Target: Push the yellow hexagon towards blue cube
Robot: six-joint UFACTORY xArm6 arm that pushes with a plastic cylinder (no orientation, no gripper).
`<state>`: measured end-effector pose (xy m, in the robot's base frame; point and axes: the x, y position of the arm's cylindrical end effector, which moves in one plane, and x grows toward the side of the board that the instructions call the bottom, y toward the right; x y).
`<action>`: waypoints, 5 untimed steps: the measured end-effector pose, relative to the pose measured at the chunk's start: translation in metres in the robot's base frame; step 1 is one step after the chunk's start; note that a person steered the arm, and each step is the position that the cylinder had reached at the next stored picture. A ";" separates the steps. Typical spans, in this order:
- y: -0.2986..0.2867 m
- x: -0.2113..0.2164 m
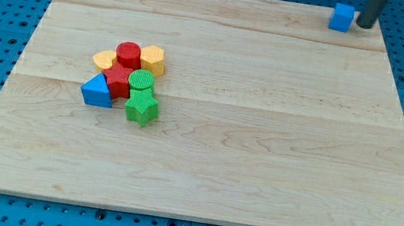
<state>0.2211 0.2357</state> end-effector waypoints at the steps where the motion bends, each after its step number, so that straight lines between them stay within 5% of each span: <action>1: -0.023 0.000; 3: 0.007 0.074; 5: -0.105 0.163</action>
<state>0.3837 0.1306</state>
